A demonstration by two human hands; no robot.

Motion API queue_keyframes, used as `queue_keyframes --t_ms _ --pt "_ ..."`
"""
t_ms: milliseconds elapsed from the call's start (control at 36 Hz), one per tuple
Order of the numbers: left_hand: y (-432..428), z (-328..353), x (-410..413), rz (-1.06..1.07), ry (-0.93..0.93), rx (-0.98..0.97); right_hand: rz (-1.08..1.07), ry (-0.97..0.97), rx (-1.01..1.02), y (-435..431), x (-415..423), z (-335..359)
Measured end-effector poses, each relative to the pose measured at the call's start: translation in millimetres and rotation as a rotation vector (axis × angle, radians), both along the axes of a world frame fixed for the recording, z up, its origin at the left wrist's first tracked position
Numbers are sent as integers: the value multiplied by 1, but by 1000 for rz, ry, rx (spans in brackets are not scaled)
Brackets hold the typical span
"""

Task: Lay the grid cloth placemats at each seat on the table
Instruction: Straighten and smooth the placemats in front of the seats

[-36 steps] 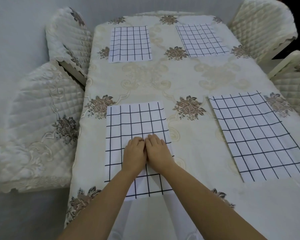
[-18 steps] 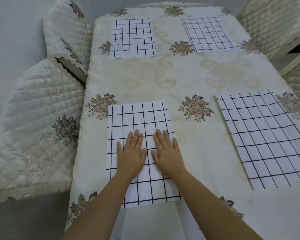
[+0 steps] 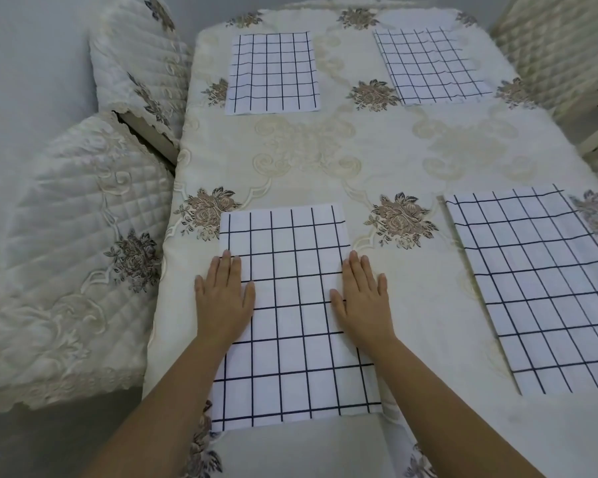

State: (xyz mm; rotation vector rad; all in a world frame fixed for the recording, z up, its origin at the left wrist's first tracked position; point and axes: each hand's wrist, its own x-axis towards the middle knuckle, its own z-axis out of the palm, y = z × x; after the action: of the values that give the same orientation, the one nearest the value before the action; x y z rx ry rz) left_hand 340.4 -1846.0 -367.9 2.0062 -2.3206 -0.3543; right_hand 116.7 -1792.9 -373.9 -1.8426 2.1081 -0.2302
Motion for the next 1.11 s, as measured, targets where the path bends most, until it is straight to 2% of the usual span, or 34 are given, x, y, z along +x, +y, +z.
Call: queue_keyframes --t_ms 139,278,417,528,694,778,917,1111 --pt "-14 6 -17 -13 45 -123 18 -16 -59 -20 16 13" --pt "-35 10 -43 -132 111 -66 83 -32 -33 -50 41 21" --pt "-49 13 -58 -141 134 7 183 -57 14 -73 56 17" --pt "-55 9 -57 -199 164 -5 221 -28 35 -86 65 12" --pt "-67 0 -55 -141 107 50 262 -4 81 -102 67 8" --pt "-71 -6 -50 -133 13 43 241 -8 54 -105 61 4" --pt "-78 -6 -36 -95 -32 35 228 41 26 -112 39 5" --pt "-78 -7 -6 13 -60 28 86 75 36 -110 -3 3"
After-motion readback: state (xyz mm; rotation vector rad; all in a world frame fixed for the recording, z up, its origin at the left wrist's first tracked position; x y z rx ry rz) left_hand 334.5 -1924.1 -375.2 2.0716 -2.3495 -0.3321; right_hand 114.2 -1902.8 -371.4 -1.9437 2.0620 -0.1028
